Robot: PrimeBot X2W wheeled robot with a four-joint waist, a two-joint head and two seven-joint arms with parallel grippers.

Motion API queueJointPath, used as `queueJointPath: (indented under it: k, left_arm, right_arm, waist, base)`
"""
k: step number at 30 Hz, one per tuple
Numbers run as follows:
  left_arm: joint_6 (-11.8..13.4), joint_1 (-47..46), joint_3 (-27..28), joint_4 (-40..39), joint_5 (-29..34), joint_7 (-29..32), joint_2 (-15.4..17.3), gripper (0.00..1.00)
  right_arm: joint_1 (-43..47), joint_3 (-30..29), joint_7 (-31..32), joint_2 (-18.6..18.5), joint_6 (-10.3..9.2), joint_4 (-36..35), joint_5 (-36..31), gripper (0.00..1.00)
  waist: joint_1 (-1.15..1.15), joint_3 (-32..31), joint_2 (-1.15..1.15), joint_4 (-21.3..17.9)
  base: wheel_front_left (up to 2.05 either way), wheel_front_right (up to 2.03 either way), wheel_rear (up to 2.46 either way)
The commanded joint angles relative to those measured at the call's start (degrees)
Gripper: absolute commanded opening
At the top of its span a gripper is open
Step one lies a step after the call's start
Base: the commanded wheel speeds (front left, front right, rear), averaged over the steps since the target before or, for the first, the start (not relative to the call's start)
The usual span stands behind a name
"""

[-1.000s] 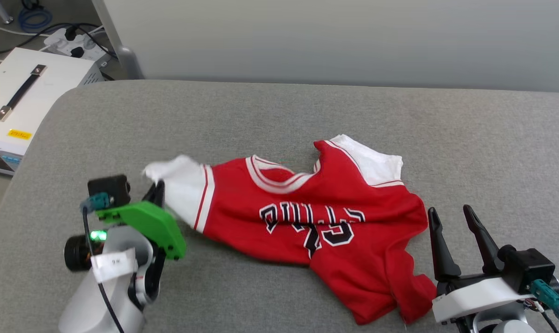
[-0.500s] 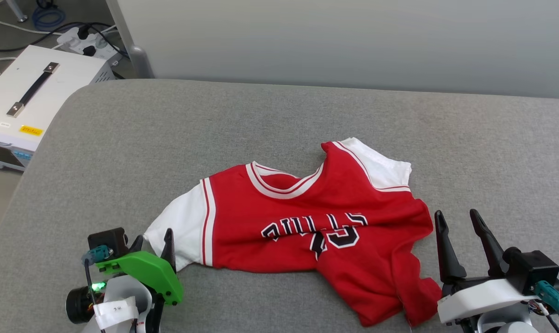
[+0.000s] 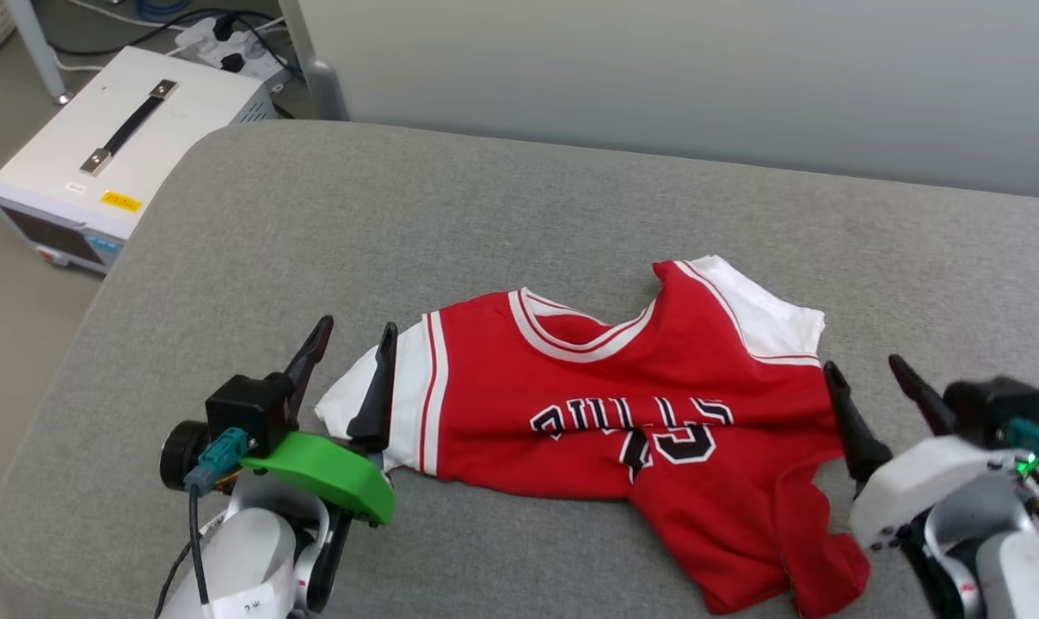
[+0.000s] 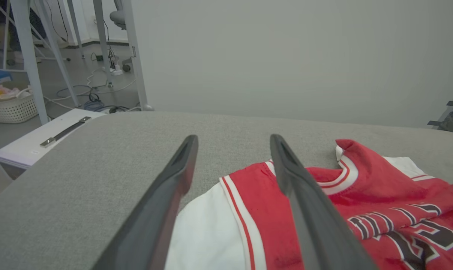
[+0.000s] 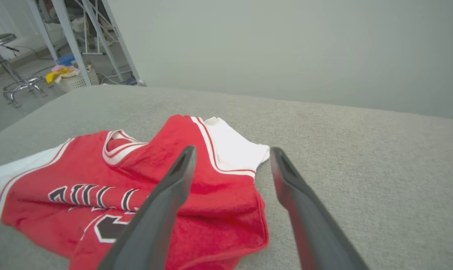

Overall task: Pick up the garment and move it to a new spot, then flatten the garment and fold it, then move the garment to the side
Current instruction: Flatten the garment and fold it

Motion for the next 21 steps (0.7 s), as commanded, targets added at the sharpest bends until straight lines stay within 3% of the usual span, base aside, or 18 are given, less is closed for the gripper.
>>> queueJointPath:
  k: [1,2,6,10,14,21]
  left_arm:
    - [0.1,1.1,0.7,-2.0,1.2,-0.3,-0.8,1.00]
    - [-0.3,2.5,1.0,-4.5,3.3,-0.3,-2.3,1.00]
    - [-1.3,3.0,1.2,-5.2,4.7,-0.3,-4.1,1.00]
    - [-2.6,2.7,1.4,-4.8,5.7,-0.3,-5.6,1.00]
    - [-3.7,1.9,1.8,-4.4,6.5,-0.3,-7.1,1.00]
    - [-5.1,1.0,2.9,-3.7,7.7,-0.3,-9.3,1.00]
  right_arm:
    - [-2.9,-0.2,4.5,-2.3,-0.03,-0.3,-0.4,1.00]
    - [-8.0,-0.4,17.7,-6.1,-0.03,0.8,0.0,1.00]
    - [-14.0,0.4,33.6,-10.1,-0.03,3.3,1.3,1.00]
    - [-19.4,1.7,44.4,-13.1,-0.03,6.8,2.7,1.00]
    - [-23.4,1.9,49.9,-14.9,-0.03,11.5,2.4,1.00]
    - [-27.6,1.1,48.4,-15.8,-0.03,18.7,-0.8,1.00]
  waist:
    - [0.00,2.1,0.00,2.4]
    - [0.00,3.6,0.00,4.5]
    - [0.00,5.4,0.00,7.1]
    - [0.00,7.2,0.00,9.4]
    - [0.00,8.8,0.00,11.6]
    - [0.00,11.0,0.00,14.3]
  base:
    - [0.00,0.00,0.00]
    - [0.00,0.00,0.00]
    - [0.00,0.00,0.00]
    - [0.00,0.00,0.00]
    - [0.00,0.00,0.00]
    - [0.00,0.00,0.00]
